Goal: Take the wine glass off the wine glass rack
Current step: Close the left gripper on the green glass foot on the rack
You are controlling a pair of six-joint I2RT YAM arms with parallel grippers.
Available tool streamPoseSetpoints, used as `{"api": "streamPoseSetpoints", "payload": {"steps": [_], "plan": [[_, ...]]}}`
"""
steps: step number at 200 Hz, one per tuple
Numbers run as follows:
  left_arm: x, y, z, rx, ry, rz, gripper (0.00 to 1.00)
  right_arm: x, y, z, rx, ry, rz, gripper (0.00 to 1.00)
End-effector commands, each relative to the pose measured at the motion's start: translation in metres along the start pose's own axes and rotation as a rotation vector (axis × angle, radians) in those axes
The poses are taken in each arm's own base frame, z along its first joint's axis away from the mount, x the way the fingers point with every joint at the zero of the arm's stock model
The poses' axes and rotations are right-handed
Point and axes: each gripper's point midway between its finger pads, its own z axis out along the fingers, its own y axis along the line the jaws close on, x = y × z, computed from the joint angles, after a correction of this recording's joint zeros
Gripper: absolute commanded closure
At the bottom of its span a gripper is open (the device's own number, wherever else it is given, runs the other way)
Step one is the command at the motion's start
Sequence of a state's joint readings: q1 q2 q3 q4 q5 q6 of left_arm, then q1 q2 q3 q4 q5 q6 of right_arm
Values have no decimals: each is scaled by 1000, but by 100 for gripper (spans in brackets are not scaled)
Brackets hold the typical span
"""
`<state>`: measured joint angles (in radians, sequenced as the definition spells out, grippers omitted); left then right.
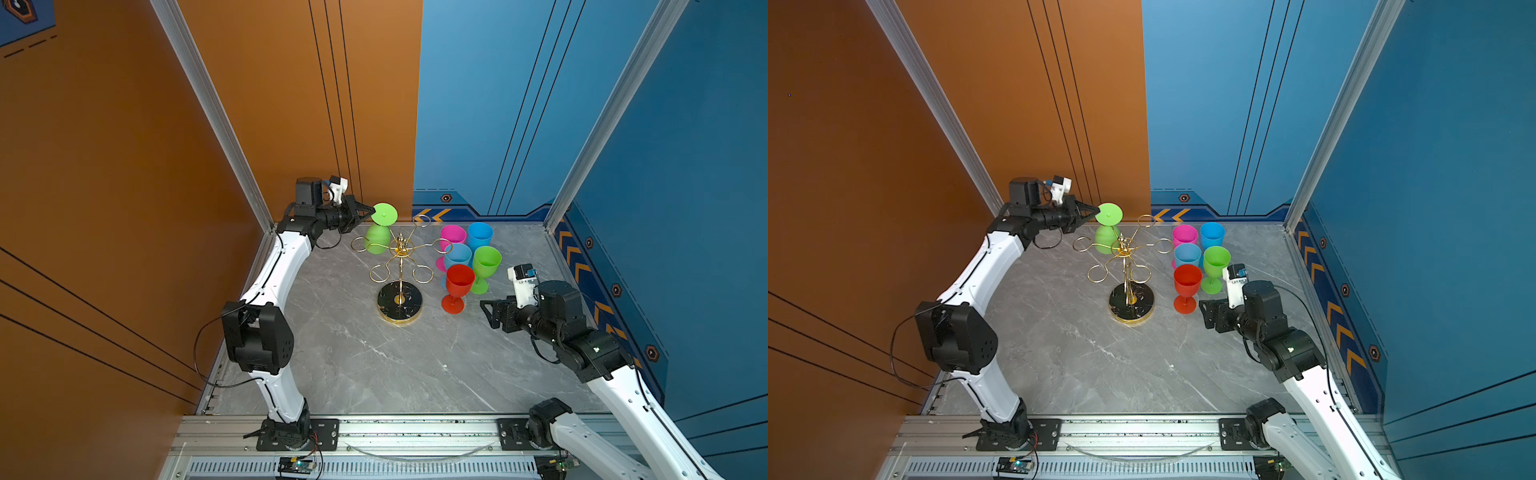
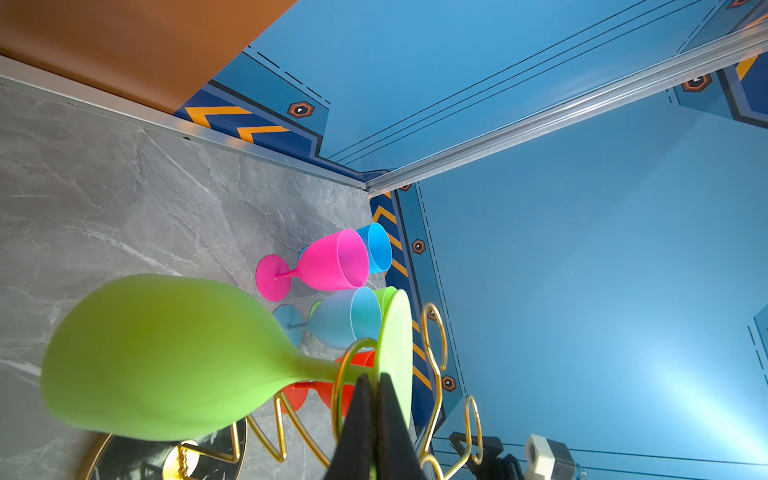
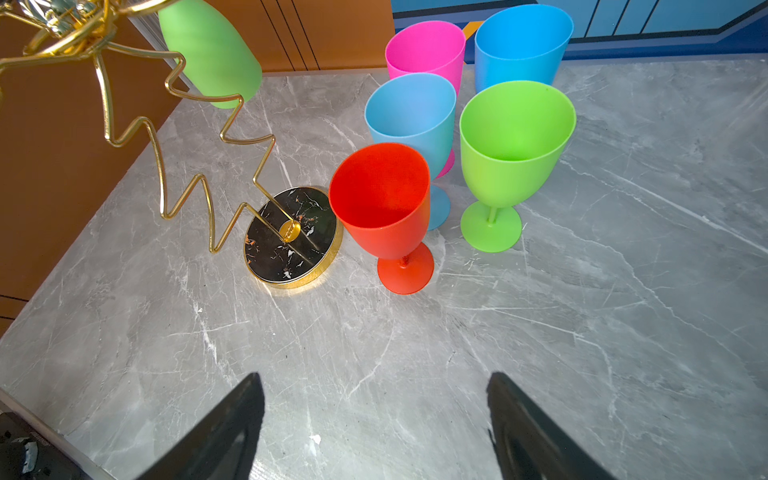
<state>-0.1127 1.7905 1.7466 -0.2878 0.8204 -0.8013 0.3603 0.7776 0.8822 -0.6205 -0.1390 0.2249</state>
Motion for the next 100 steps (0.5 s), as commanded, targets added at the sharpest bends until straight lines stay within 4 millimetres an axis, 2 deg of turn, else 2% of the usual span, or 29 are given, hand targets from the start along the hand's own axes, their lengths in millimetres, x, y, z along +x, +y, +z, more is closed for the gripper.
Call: {"api": "streamPoseSetpoints", "payload": {"steps": [1, 38, 100], "plan": [[3, -22, -9, 48, -13, 34, 100, 9, -2, 0, 1, 24, 12, 15], [6, -24, -13, 44, -21, 43, 100, 8, -1, 0, -1, 25, 13, 15], [6, -39, -17, 108, -27, 44, 100, 9, -1, 0, -2, 25, 13, 15]]}}
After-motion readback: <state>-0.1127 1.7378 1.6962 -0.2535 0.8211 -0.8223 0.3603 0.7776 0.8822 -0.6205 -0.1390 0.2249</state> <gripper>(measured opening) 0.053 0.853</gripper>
